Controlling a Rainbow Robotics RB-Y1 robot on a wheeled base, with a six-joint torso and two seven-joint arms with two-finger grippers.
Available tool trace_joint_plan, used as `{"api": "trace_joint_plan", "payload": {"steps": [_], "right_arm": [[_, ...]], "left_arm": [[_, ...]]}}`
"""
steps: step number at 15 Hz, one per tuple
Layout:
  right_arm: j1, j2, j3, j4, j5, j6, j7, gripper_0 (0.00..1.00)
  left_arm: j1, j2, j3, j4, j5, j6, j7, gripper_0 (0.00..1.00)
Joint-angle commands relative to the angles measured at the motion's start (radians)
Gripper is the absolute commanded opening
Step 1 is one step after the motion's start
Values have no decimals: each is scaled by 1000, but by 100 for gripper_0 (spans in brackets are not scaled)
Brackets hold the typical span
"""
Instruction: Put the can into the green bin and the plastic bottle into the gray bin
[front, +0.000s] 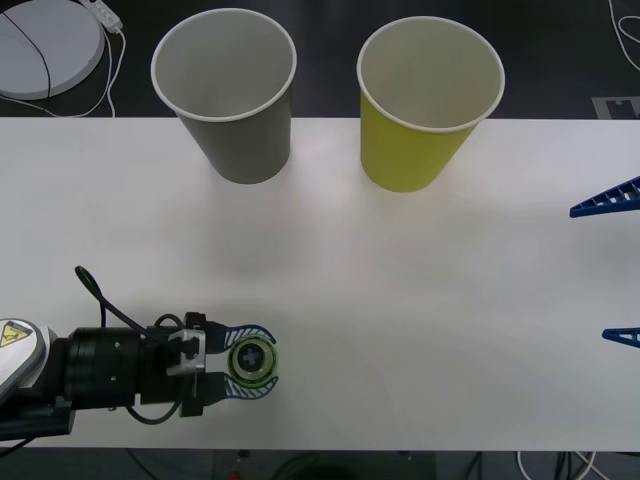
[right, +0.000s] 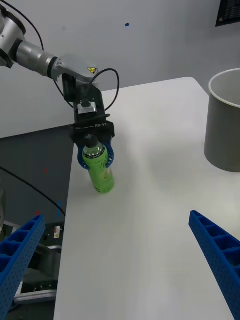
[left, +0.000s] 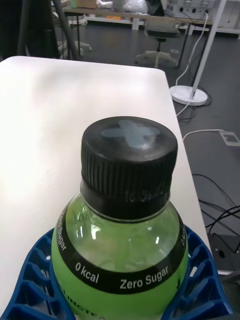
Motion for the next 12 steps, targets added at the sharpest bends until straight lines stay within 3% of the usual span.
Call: {"api": "trace_joint_plan", "payload": {"steps": [1, 7, 12], "right_arm": [[0, 0, 0, 0, 0, 0, 0, 100], [0, 0, 0, 0, 0, 0, 0, 100], [0, 0, 0, 0, 0, 0, 0, 100]], "left_arm": [[53, 16, 57, -60, 6, 29, 13, 0], [125, 54, 69, -187, 26, 193, 66, 0], [202, 86, 145, -276, 63, 258, 120, 0]]}}
